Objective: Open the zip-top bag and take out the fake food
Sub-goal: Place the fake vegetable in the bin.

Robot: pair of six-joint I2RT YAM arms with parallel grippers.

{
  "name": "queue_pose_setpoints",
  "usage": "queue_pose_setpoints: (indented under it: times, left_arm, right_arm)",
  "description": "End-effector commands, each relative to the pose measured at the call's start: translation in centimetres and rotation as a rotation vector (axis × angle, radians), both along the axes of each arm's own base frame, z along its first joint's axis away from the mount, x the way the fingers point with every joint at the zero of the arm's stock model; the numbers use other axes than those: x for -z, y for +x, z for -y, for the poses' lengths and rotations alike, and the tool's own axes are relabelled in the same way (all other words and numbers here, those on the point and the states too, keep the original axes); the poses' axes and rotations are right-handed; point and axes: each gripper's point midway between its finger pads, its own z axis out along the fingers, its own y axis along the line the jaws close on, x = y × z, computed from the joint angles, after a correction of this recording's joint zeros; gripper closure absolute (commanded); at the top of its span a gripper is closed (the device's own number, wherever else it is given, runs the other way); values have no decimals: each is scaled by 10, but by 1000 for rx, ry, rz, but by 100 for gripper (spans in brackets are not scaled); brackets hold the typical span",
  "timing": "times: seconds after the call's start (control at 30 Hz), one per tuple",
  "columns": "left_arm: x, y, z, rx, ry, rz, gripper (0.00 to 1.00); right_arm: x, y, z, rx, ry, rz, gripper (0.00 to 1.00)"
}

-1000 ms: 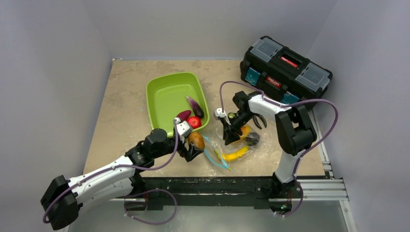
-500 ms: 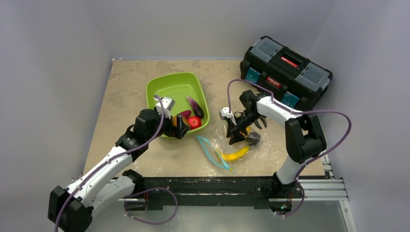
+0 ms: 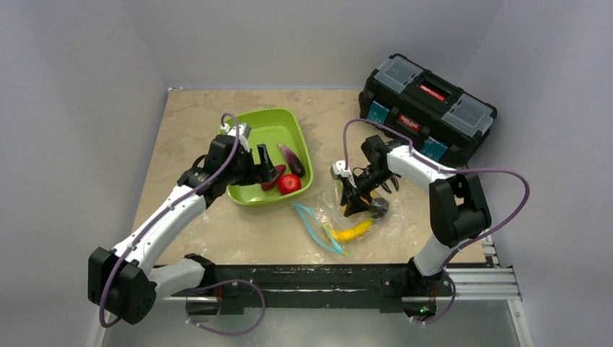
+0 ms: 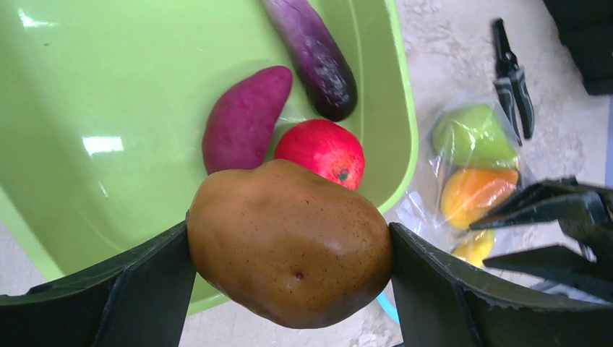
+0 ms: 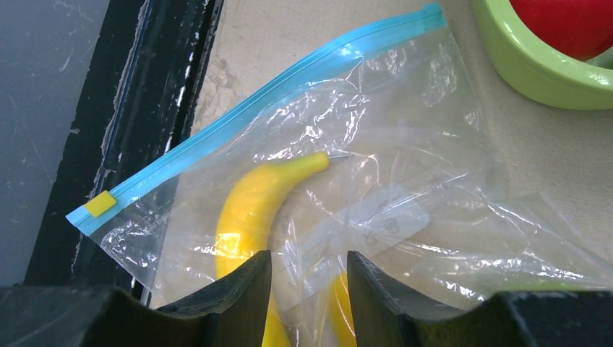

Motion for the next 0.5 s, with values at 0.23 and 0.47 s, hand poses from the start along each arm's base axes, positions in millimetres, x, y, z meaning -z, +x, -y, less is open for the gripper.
queue_pose_setpoints:
  times: [0.23,0.47]
  left_arm:
    - [-3,27,-25,-267,77,-118,75]
    - [2,47,-24,-298,92,-151,49]
  right_arm:
    - [-11,0,-2,-6,56,36,57]
    - [-11,1,-1,-2,58,39,57]
